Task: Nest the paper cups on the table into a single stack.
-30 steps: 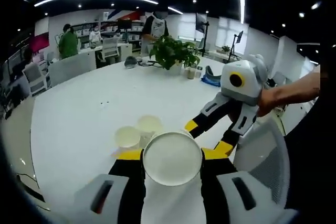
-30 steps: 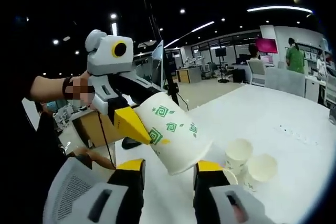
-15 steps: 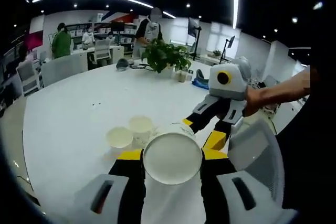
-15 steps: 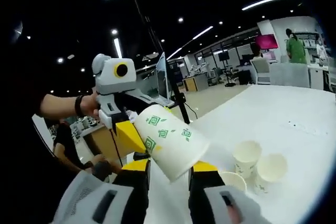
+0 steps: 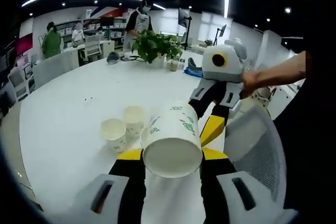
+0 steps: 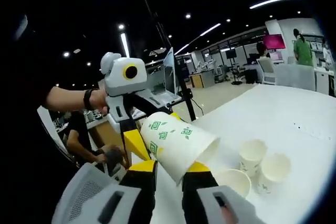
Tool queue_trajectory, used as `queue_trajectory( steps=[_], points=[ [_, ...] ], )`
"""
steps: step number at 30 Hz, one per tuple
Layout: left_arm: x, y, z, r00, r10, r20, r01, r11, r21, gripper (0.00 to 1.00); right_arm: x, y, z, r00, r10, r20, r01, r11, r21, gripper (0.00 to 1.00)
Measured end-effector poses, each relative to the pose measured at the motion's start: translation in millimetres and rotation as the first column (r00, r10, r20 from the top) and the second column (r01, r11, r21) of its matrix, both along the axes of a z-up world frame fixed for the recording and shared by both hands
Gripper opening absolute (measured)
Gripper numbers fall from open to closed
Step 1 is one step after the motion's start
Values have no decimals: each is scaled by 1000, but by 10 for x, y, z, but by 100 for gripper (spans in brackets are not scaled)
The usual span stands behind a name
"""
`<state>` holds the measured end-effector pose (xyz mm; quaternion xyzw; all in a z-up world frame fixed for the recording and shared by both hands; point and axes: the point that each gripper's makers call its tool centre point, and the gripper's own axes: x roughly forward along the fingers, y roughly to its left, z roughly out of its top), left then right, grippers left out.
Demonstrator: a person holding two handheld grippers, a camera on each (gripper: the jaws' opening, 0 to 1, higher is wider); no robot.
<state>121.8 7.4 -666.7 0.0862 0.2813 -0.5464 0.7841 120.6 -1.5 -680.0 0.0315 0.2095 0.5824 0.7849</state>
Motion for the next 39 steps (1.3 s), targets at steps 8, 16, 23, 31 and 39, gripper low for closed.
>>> queue_trajectory(
  steps=[8, 16, 23, 31, 39],
  points=[
    [-5, 49, -124, 999, -49, 20, 47, 996, 73, 38, -75, 17, -21, 998, 59, 25, -58, 997, -58, 10],
    [-50, 60, -234, 995, -94, 43, 87, 987, 135, 38, -175, 91, -15, 994, 106, 30, -103, 991, -83, 9],
    [-33, 99, -320, 991, -121, 55, 110, 979, 169, 38, -234, 153, 0, 989, 145, 35, -141, 985, -96, 8],
    [-29, 128, -385, 988, -137, 72, 119, 971, 208, 37, -312, 196, 7, 982, 183, 36, -177, 977, -118, 2],
    [-41, 138, -394, 990, -119, 80, 100, 974, 204, 9, -232, 191, -36, 985, 165, 56, -155, 975, -158, 2]
  ],
)
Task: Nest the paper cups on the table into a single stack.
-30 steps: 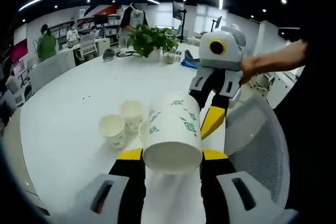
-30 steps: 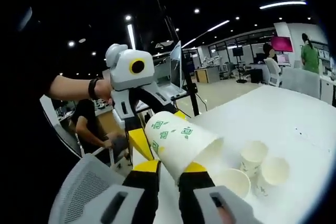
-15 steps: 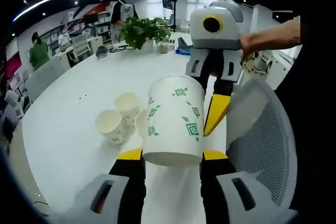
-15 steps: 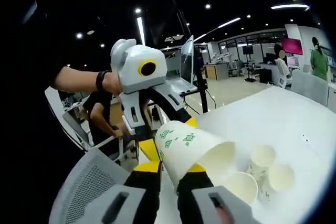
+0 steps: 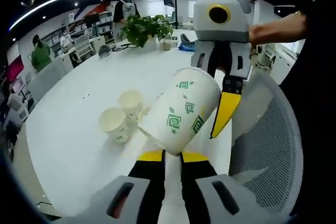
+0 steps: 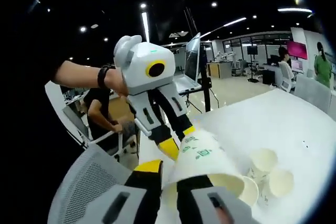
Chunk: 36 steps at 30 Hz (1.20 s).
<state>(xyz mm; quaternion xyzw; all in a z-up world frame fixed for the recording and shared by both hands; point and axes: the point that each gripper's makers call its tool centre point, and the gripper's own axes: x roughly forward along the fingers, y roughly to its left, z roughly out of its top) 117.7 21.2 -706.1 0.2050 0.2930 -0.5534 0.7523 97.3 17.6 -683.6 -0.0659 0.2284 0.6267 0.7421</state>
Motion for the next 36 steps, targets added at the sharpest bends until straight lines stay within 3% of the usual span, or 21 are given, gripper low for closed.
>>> queue_trajectory(
  steps=[14, 18, 25, 36],
  points=[
    [-93, -47, 7, 1000, -14, 1, 14, 1000, 9, 10, 1, -22, -31, 1000, -13, 4, 13, 1000, -23, 0],
    [-77, -34, 16, 1000, -3, 4, 3, 1000, 5, 13, 10, -78, -74, 1000, -16, 13, 17, 998, -62, 0],
    [-26, 51, 12, 998, 55, -5, -55, 998, -21, 17, 56, -222, 0, 999, -35, 23, 37, 996, -87, 0],
    [54, 121, 4, 985, 172, -16, -173, 981, -88, 26, 149, -451, -19, 999, 1, 46, 9, 976, -218, 0]
  ],
)
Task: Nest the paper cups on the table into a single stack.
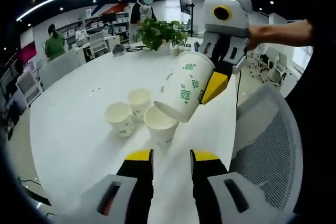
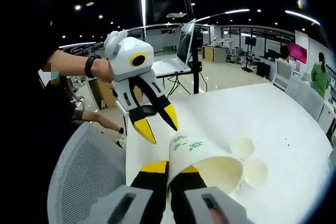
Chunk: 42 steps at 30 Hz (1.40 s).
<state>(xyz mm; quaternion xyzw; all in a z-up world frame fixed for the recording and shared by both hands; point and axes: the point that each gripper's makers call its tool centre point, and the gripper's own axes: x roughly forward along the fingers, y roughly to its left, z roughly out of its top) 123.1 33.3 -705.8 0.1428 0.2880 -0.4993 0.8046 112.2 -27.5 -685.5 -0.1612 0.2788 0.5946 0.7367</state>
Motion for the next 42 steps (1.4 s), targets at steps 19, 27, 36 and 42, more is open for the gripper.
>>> queue_trajectory(
  steps=[19, 27, 36, 42],
  points=[
    [-37, 63, -107, 997, 70, -31, -72, 996, -46, 44, 221, -198, -285, 996, 85, 9, -79, 953, -294, 0],
    [-49, 67, -147, 995, 85, -48, -88, 994, -63, 52, 300, -245, -384, 994, 109, 0, -102, 932, -348, 0],
    [-87, 97, -137, 994, 93, -48, -96, 994, -54, 55, 330, -265, -489, 988, 157, -7, -145, 890, -431, 0],
    [-117, 121, -137, 994, 100, -53, -103, 993, -54, 54, 358, -247, -528, 985, 172, -8, -157, 876, -456, 0]
  ],
)
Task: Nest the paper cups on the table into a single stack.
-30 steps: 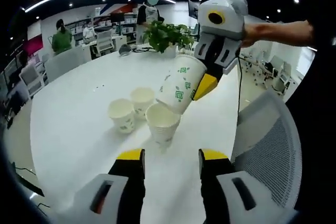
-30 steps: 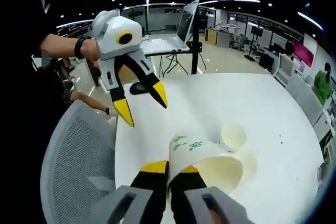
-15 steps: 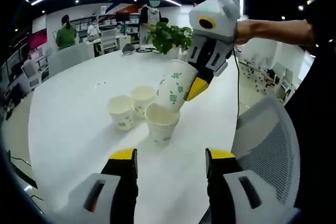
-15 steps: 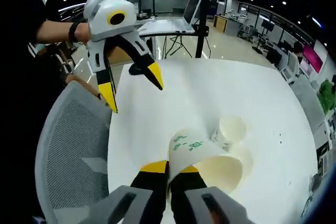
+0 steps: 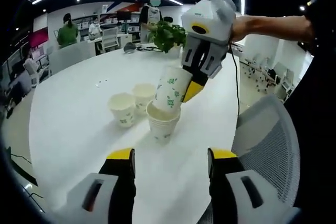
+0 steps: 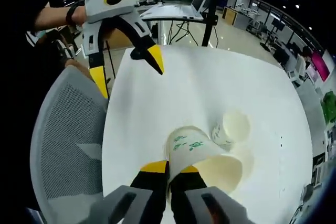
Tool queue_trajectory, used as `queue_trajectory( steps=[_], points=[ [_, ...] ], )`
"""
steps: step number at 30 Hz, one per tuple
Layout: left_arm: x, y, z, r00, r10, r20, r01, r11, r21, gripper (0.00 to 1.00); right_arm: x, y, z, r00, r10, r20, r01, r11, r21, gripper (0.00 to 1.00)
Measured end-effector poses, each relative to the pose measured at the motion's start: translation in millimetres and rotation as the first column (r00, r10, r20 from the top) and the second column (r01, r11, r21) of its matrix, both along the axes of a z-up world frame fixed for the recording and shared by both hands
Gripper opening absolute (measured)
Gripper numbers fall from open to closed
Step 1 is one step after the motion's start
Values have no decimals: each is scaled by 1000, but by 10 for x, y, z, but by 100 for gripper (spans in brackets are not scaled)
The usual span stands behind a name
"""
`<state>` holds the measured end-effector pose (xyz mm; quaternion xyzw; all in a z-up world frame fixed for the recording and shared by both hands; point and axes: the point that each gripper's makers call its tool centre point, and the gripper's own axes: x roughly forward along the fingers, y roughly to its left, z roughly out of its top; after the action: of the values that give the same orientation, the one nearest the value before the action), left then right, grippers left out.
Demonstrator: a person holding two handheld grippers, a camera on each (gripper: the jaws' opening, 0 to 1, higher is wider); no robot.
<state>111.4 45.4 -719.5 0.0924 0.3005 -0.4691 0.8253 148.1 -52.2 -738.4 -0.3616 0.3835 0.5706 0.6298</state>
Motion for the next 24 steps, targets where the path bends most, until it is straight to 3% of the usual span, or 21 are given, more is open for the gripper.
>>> queue_trajectory(
  steps=[13, 24],
  points=[
    [3, 30, 7, 1000, 12, 1, -12, 1000, -3, 53, -15, 19, -49, 999, 49, -3, -49, 996, -71, 0],
    [38, 76, -1, 1000, 15, 16, -15, 1000, 8, 52, 19, 22, -111, 989, 149, 3, -146, 972, -183, 0]
  ],
)
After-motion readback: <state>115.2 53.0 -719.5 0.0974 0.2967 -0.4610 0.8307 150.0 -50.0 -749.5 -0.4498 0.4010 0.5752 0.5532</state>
